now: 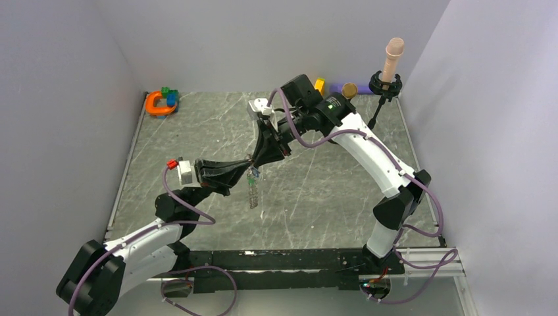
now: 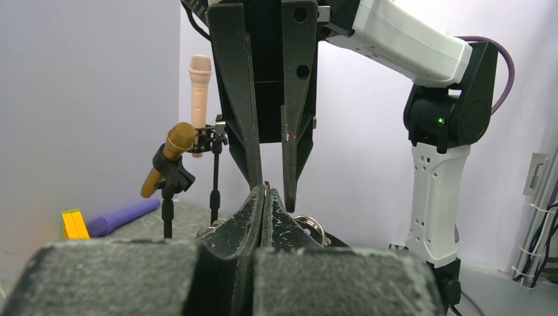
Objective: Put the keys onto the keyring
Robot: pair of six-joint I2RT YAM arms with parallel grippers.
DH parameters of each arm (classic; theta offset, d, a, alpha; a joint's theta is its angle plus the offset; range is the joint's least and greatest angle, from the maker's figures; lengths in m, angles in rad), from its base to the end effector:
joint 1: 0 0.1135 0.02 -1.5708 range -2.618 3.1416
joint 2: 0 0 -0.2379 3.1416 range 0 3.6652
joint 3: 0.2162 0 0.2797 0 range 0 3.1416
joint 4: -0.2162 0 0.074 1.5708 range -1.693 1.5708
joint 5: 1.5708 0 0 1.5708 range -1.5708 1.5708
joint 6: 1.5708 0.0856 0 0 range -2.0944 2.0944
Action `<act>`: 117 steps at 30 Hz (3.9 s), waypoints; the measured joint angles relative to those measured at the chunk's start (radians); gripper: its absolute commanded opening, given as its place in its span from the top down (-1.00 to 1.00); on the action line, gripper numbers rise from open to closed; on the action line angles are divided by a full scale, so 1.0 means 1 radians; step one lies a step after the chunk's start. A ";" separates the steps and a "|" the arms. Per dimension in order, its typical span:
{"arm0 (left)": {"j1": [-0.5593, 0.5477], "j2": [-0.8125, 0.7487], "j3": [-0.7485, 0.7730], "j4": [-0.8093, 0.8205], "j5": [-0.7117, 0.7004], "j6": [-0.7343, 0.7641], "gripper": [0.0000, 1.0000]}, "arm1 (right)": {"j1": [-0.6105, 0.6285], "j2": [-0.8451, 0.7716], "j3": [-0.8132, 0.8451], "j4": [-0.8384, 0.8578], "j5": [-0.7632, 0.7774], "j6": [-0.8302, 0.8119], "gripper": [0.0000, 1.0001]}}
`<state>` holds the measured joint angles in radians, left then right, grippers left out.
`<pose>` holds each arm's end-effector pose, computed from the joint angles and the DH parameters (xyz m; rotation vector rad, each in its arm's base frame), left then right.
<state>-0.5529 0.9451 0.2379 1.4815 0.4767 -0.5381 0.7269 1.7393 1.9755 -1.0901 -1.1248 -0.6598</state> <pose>0.1790 -0.1566 0.2794 0.4875 0.8300 -1.2011 0.2359 0.3131 0.3867 -1.7434 1.3132 1.3648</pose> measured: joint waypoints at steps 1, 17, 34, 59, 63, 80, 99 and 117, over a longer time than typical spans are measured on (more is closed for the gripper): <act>0.000 0.001 0.000 0.000 0.001 -0.002 1.00 | 0.000 0.000 0.000 0.000 -0.001 0.003 0.72; 0.060 -0.164 0.002 -0.191 0.080 0.051 0.00 | 0.003 0.000 0.000 -0.044 0.124 -0.041 1.00; 0.022 -0.187 0.340 -1.261 0.270 0.563 0.11 | 0.088 0.028 0.034 -0.264 0.404 -0.287 1.00; -0.096 -0.169 0.341 -1.271 0.151 0.625 0.54 | 0.086 0.037 0.033 -0.271 0.385 -0.257 1.00; -0.107 -0.168 0.347 -1.284 0.129 0.628 0.59 | 0.085 0.037 0.027 -0.272 0.383 -0.256 1.00; -0.119 -0.293 0.210 -1.189 0.074 0.610 1.00 | 0.032 0.032 0.018 -0.273 0.265 -0.262 0.14; -0.109 -0.266 -0.047 -0.420 0.038 0.296 1.00 | -0.009 0.026 -0.017 -0.326 0.037 -0.355 0.25; -0.109 -0.215 -0.047 -0.319 0.050 0.251 1.00 | 0.004 0.026 -0.007 -0.285 -0.011 -0.278 0.38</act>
<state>-0.6617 0.7300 0.1909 1.1625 0.5266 -0.2867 0.7311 1.7657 1.9682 -1.3750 -1.1362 -0.9379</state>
